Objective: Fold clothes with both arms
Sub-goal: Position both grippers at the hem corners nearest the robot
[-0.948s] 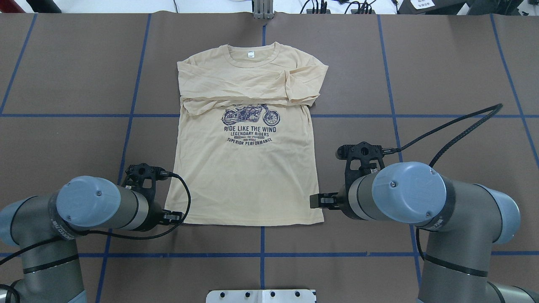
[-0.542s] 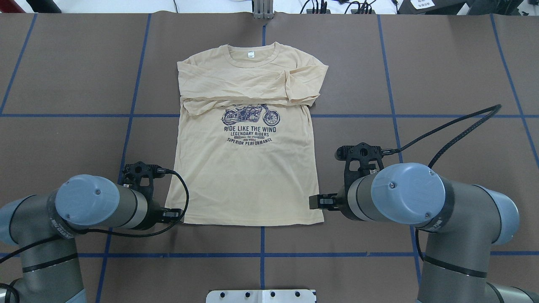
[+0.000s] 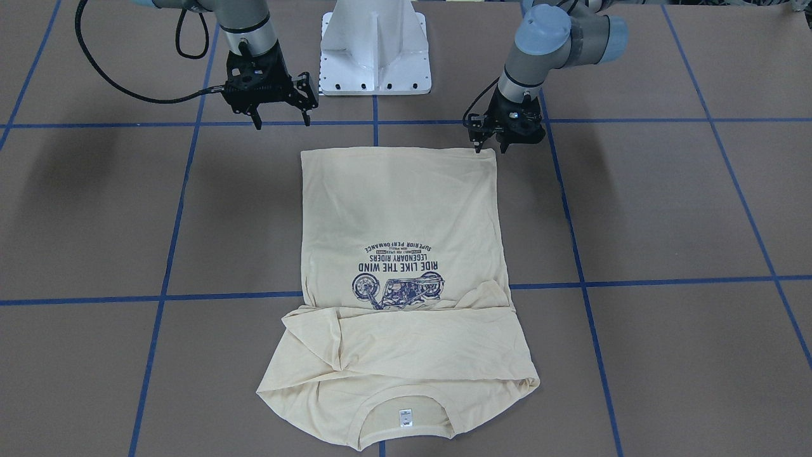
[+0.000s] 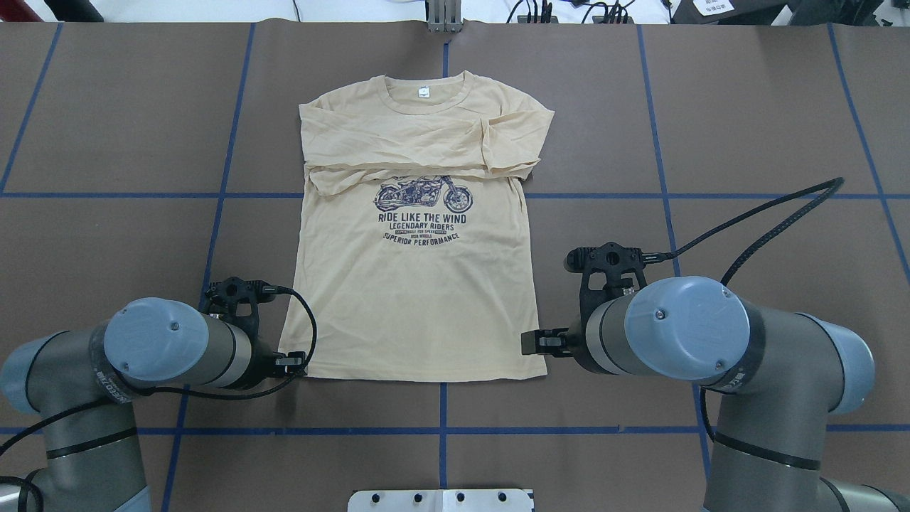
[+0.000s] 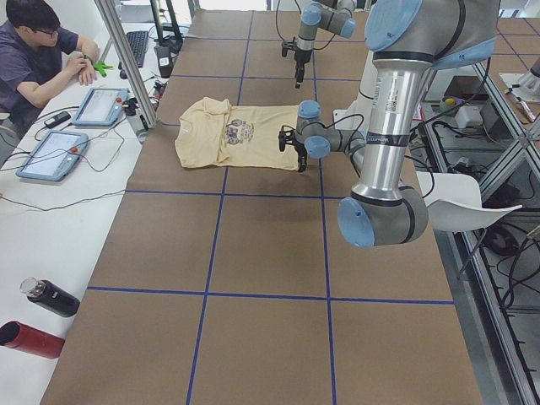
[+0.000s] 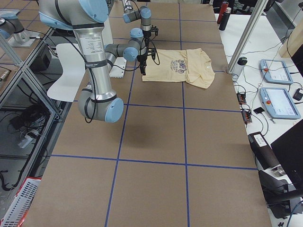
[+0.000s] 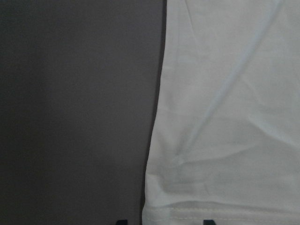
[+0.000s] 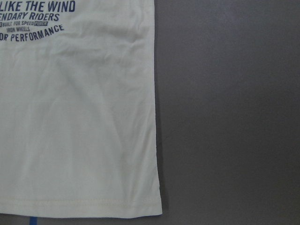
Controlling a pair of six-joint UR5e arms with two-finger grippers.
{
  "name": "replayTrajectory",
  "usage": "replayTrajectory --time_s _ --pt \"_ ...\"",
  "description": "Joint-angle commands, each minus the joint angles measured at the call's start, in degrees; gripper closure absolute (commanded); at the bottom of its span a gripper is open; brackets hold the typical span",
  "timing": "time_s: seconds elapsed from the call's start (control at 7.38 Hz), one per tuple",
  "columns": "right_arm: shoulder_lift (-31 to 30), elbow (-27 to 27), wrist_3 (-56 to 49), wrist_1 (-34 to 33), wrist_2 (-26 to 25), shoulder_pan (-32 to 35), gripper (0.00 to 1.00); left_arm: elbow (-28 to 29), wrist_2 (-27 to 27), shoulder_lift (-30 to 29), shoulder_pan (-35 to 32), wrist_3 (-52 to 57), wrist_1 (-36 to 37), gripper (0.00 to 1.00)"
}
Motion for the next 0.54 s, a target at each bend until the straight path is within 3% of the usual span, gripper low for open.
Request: replayTrajectory --time_s 0.0,0.41 --pt "0.0 0.0 -0.01 0.0 0.0 -0.01 0.01 0.02 0.03 -0.07 0.0 -0.44 -0.29 0.55" --pt "0.0 0.0 -0.01 0.0 0.0 -0.09 0.01 0.02 0.03 -0.15 0.0 -0.35 -0.29 0.56"
